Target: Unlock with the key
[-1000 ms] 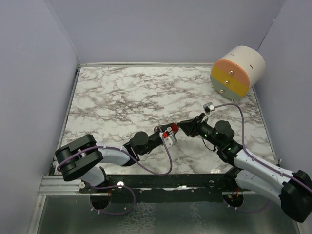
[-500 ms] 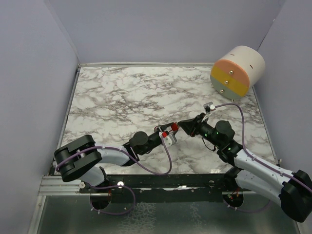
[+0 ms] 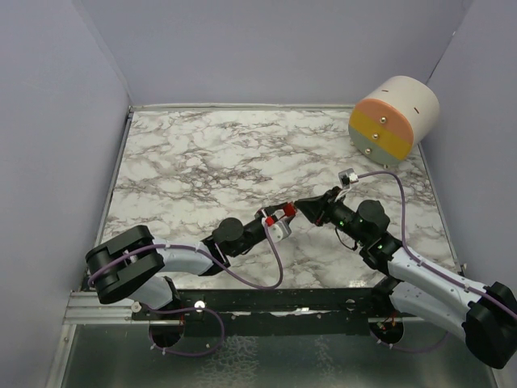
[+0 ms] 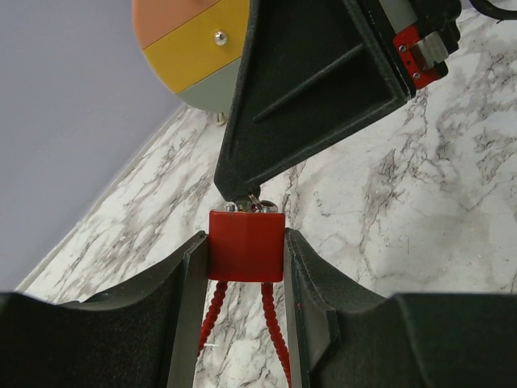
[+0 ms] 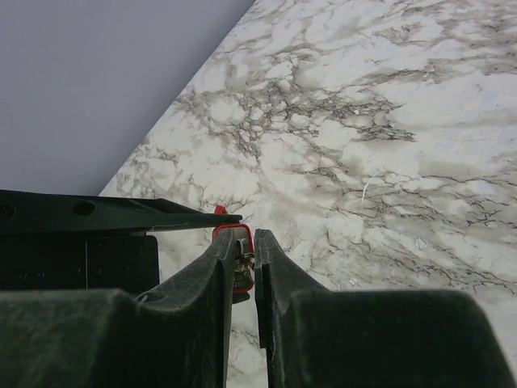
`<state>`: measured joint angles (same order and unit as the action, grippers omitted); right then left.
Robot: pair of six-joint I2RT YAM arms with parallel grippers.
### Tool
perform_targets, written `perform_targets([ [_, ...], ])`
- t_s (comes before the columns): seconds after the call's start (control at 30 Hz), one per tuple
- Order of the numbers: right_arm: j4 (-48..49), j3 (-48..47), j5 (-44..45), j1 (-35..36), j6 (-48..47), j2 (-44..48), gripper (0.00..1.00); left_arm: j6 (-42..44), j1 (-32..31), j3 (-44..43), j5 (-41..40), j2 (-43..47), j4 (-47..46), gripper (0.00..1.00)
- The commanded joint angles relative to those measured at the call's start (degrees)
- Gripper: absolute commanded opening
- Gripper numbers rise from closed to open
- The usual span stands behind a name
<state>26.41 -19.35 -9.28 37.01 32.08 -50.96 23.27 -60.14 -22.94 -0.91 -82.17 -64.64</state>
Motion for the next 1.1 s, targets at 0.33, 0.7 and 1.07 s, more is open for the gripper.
perform_targets([
  [0.33,0.60,-1.29,-2.13,0.07,0.86,0.80,0.01,-2.15,-0.59,-0.66,0.13,3.18,-3.28,0.00],
  [0.7,1.99,-0.61,-4.83,0.03,0.91,-0.72,0.01,-5.37,-0.57,-2.17,-4.55,2.02,-6.94,0.00],
  [1.07,1.82,-0.84,-4.30,0.07,0.34,-0.76,0.01,-6.69,-0.58,-3.03,2.66,-1.12,-11.80,0.00],
])
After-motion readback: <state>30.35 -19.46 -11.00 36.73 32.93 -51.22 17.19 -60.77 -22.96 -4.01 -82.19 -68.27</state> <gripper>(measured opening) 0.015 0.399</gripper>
